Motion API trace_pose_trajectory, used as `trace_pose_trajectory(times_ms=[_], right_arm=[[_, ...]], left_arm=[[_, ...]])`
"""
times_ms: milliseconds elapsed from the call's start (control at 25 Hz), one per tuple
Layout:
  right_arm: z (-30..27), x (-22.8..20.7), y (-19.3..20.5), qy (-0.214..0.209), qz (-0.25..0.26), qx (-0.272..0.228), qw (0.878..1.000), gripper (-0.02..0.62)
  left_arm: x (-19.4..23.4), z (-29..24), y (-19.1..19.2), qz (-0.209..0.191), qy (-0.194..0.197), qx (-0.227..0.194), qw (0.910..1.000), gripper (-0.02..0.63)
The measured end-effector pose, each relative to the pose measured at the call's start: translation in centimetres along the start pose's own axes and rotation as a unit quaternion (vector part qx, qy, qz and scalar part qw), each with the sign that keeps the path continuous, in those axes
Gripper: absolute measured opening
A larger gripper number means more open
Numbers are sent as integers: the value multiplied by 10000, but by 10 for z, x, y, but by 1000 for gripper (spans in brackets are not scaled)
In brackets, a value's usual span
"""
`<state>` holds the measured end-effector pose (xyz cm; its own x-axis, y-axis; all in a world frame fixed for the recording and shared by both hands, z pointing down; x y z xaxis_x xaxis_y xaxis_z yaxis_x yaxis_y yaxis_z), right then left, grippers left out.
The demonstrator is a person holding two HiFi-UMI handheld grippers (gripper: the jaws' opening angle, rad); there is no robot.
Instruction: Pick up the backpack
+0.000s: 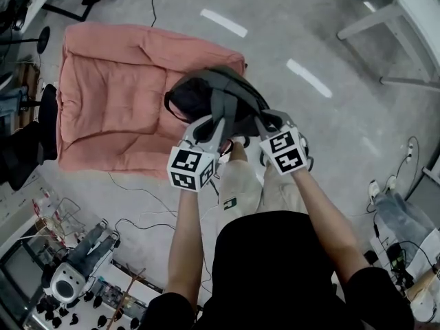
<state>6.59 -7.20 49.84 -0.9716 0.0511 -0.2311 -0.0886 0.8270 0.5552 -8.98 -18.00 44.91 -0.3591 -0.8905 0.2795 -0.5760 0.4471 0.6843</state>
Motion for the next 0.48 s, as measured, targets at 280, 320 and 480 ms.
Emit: trace_pose_trajectory(times_ms=[280, 320, 480], right_arm=[[27, 7, 5, -56, -40, -169, 9998, 38], [30, 7, 3, -56, -48, -195, 9998, 38], [37, 8, -6, -82, -3, -296, 9995, 38]], left_arm=[[-28, 21, -12, -93, -86, -171, 9998, 29], [-29, 24, -15, -83, -93, -221, 9997, 28], [-34, 37, -27, -113, -198, -364, 9991, 28]])
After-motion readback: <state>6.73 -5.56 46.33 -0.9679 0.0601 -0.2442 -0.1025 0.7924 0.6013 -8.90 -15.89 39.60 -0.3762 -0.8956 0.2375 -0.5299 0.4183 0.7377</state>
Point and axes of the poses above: the fingertips, and each gripper's own axes: z backward along the fingers, x to its left, y out of its underside, the point moved 9 cm from there along z, backward along the fingers, and after that the axes turned 4 degrees about x, right-handed, at the moved point
